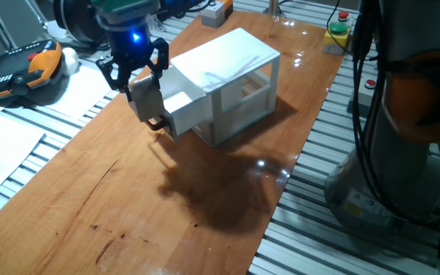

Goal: Put things in the drawer

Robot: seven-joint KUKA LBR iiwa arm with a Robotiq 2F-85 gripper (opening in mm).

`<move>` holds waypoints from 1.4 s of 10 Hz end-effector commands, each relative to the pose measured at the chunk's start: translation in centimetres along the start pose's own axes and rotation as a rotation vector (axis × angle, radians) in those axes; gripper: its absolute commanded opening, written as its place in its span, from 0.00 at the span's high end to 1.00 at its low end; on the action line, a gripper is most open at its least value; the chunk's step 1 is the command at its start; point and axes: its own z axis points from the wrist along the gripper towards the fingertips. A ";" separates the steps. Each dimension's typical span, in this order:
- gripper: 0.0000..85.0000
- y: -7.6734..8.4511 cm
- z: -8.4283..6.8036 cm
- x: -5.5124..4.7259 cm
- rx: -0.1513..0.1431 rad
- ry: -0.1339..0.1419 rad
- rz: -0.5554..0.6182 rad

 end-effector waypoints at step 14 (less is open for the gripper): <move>1.00 -3.8 -0.4 -2.8 0.059 -0.024 -0.219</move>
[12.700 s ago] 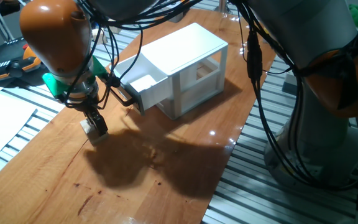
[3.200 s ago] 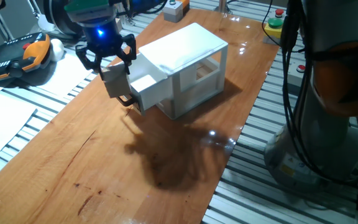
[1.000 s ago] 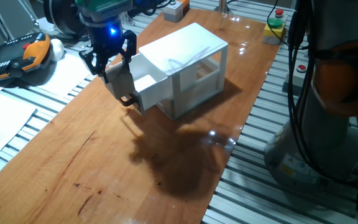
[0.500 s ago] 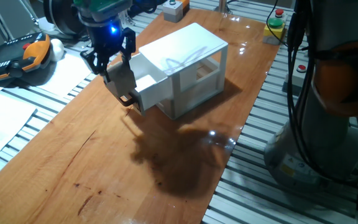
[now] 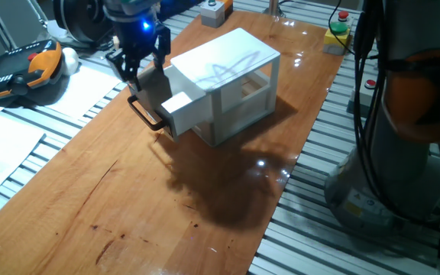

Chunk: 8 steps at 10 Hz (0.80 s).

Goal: Put things in the drawer

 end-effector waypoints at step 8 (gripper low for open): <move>1.00 -4.2 2.7 -0.6 0.024 -0.009 0.046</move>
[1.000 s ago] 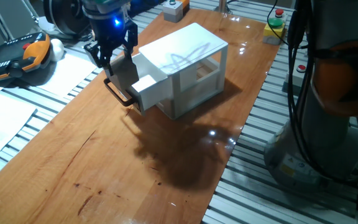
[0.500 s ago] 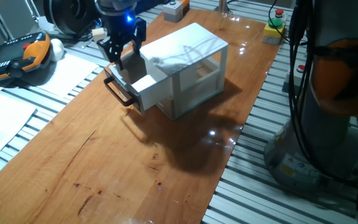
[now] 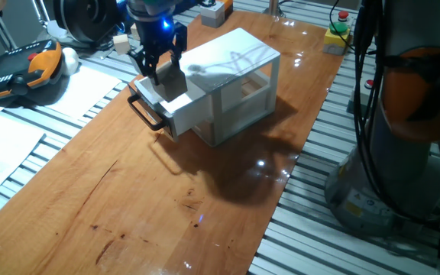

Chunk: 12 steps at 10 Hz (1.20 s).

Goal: Put things in the drawer

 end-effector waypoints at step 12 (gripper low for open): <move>1.00 -0.6 3.2 -0.2 -0.016 -0.005 -0.007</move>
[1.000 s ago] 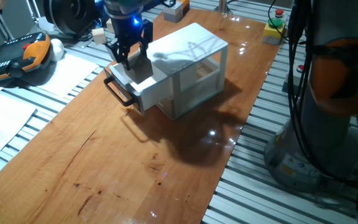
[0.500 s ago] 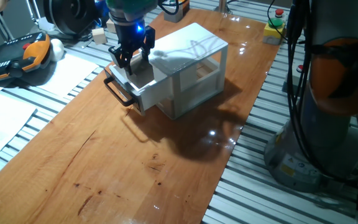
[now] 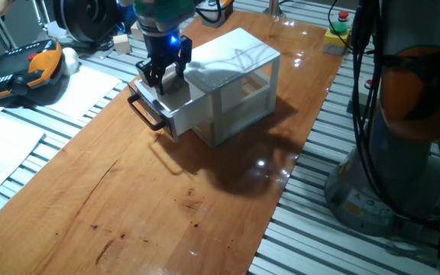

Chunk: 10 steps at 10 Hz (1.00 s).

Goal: Put things in the drawer

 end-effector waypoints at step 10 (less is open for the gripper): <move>1.00 0.2 1.7 0.2 -0.012 0.000 0.012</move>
